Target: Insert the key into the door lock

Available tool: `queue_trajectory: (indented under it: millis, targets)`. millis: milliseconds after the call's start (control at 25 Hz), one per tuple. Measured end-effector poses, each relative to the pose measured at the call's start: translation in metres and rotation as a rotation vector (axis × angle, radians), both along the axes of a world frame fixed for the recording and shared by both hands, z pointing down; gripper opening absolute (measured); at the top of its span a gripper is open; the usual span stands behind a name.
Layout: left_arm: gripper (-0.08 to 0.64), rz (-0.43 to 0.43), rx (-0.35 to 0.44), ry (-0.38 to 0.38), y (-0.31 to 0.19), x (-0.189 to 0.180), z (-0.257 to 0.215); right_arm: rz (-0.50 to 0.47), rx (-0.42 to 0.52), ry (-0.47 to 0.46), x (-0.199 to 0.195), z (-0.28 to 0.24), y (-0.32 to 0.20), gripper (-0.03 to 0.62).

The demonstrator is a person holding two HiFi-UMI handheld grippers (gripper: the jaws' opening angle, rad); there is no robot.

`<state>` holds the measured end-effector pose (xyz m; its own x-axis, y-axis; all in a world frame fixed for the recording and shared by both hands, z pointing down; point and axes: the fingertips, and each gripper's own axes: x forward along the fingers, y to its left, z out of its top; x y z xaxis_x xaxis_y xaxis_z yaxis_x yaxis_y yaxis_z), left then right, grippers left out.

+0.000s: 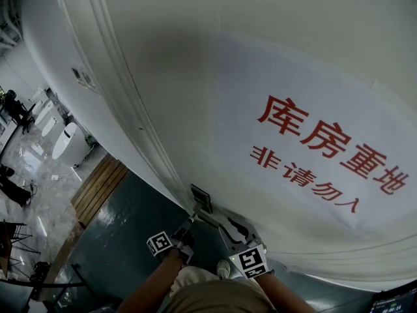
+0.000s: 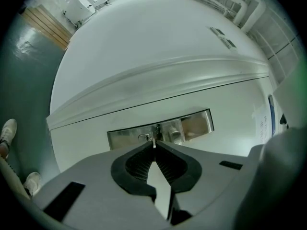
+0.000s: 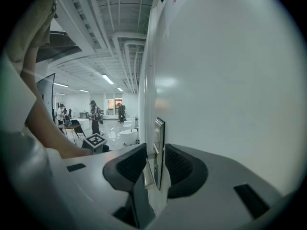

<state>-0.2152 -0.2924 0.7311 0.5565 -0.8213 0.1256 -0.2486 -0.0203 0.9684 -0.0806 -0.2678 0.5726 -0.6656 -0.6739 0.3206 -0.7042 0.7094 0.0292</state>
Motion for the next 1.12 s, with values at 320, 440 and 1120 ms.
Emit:
queue_trajectory:
  millis: [320,440,1120]
  targets:
    - [0.031,-0.004,-0.009,0.009,-0.0004,0.0015,0.0014,0.003,0.004,0.004,0.0068,-0.0003,-0.0004,0.123]
    - [0.031,-0.002,-0.021,0.004,0.0009,0.0025,0.0007,0.004,0.006,0.004,0.0074,-0.0011,-0.0008,0.123]
    - [0.031,-0.004,-0.024,0.032,-0.009,0.0084,0.0024,0.008,-0.001,0.0,0.0056,0.0023,-0.006,0.123]
